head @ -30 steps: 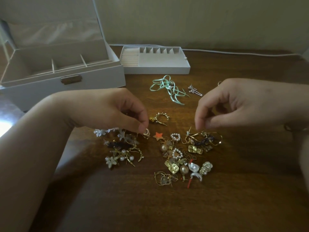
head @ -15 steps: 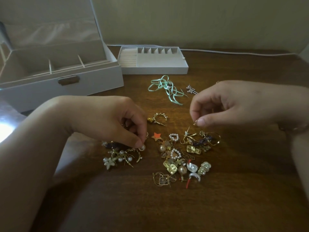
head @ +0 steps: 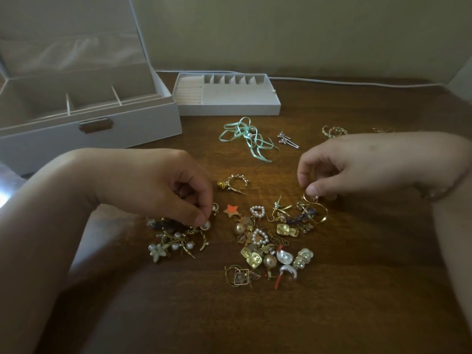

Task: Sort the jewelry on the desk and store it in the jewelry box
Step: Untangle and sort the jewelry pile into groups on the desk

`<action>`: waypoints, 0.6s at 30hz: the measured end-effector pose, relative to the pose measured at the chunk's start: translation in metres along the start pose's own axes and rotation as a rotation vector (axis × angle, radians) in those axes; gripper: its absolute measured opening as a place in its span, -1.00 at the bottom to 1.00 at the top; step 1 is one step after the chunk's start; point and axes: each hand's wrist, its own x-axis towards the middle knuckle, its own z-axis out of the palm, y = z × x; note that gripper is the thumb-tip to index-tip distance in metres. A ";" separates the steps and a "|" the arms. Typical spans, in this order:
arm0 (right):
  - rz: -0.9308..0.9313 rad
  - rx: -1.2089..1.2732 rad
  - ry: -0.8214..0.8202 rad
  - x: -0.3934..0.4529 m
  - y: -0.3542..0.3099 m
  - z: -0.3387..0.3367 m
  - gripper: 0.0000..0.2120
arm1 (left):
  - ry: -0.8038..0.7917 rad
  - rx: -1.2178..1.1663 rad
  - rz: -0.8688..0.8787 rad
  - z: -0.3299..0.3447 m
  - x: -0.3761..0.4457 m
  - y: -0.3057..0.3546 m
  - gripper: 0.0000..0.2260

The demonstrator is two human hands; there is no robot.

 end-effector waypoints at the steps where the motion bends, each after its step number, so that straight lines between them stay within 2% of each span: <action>1: -0.002 -0.004 0.029 -0.002 -0.001 -0.001 -0.91 | 0.000 -0.004 -0.003 0.000 0.000 0.000 -0.88; 4: -0.036 0.022 0.055 -0.009 -0.011 -0.003 -0.63 | 0.008 -0.013 -0.002 -0.001 -0.001 0.000 -0.90; 6: -0.054 0.014 -0.008 -0.010 -0.021 0.002 -0.58 | 0.007 -0.016 -0.004 -0.001 -0.001 0.000 -0.88; 11: -0.064 -0.079 0.030 -0.004 -0.027 0.011 -0.85 | 0.004 -0.013 -0.008 0.000 0.000 0.000 -0.90; 18: -0.091 -0.013 0.017 -0.009 -0.019 0.004 -0.93 | 0.010 0.006 -0.022 -0.001 0.000 0.000 -0.88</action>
